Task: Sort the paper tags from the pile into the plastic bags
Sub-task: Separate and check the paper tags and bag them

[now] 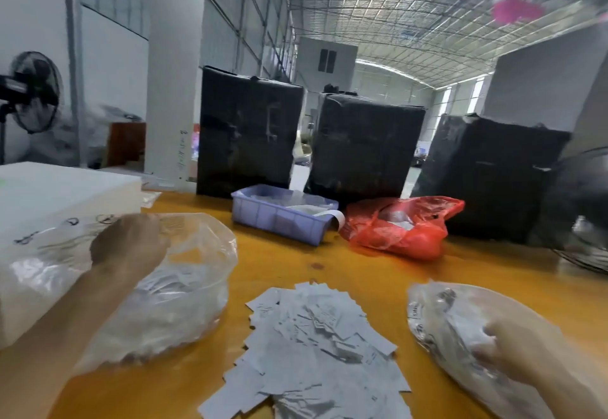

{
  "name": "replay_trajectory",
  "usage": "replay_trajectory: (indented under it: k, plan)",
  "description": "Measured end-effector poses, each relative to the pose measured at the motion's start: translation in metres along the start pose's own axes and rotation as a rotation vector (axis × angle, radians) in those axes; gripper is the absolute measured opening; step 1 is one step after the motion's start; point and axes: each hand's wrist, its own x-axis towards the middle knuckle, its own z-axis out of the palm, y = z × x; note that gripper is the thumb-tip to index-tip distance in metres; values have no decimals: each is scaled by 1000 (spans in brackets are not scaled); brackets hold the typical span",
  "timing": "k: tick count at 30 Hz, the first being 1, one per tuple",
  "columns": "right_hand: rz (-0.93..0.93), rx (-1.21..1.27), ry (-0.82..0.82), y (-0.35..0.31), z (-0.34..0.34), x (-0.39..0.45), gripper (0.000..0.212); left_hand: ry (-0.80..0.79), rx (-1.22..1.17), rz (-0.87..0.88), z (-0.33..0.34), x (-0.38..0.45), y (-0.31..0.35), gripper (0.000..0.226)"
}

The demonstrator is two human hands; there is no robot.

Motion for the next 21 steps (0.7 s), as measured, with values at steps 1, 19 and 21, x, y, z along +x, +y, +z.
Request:
replay_trajectory:
  k: [1, 19, 21]
  plan:
    - [18, 52, 26, 2, -1, 0, 14, 59, -76, 81, 5, -1, 10, 18]
    - [253, 1167, 216, 27, -51, -7, 10, -136, -878, 571, 73, -144, 134, 43]
    - [240, 1349, 197, 18, -64, -12, 10, -136, -938, 488, 75, -149, 136, 45]
